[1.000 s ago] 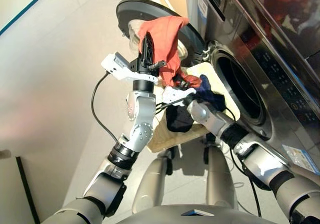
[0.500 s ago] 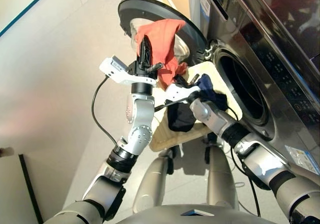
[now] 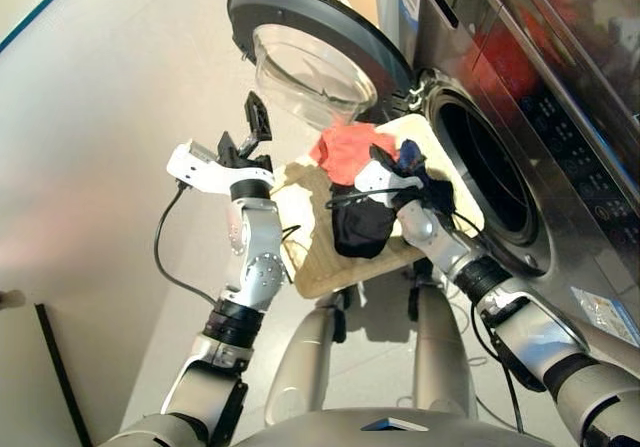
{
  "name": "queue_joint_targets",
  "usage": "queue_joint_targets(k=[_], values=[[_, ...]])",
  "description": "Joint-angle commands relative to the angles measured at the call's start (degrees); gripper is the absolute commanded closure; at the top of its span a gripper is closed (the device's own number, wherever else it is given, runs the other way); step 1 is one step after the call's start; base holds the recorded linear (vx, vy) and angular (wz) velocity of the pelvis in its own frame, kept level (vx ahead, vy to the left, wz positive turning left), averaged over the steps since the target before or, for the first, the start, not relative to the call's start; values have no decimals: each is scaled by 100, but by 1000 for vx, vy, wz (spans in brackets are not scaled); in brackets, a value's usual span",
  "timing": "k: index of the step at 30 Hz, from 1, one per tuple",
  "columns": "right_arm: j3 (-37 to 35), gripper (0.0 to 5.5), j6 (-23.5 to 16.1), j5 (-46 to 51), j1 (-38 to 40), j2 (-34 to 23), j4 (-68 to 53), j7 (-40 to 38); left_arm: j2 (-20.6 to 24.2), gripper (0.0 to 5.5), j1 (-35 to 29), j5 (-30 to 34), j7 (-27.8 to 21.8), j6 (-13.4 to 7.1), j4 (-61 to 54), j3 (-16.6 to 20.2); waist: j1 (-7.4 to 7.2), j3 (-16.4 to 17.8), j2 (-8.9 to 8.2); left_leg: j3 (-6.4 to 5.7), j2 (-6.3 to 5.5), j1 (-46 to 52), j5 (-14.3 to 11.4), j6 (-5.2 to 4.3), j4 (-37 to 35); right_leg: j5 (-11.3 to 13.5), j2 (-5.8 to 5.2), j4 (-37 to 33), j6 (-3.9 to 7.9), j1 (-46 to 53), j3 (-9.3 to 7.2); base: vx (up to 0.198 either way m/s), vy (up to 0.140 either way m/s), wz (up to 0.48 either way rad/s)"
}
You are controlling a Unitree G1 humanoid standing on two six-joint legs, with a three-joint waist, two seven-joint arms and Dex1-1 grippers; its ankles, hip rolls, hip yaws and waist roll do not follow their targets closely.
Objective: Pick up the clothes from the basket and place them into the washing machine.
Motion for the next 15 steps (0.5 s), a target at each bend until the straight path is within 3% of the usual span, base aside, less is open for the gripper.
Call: queue_joint_targets(k=[1,4,6,7,15], values=[[-256,550,-202,136,-103,38,-454,-479,171,0,21,620,60,-319,50,412,-41,-118,27,45,-109,-597,69,222,365,933,94,-979,251,36,-71,0,0,0],[-380,550,-145,108,-80,7,-316,-632,190,0,89,731,95,-284,187,432,-27,-108,14,40,-117,-646,86,222,364,943,91,-967,255,-7,-78,0,0,0],[-396,550,-115,572,-158,54,-9,-286,196,0,161,752,-36,-184,330,410,0,-88,-4,15,-123,-667,157,206,250,987,79,-994,270,-59,-86,0,0,0],[-351,0,-86,672,-210,50,13,-160,194,0,204,708,-120,-155,306,383,17,-87,-15,10,-127,-655,184,198,196,991,78,-1019,275,-62,-92,0,0,0],[89,0,-105,965,-867,-59,1068,513,340,0,463,532,-710,-68,-10,119,272,-119,-108,-61,-174,-759,253,198,120,1015,53,-1013,287,-200,-167,0,0,0]])
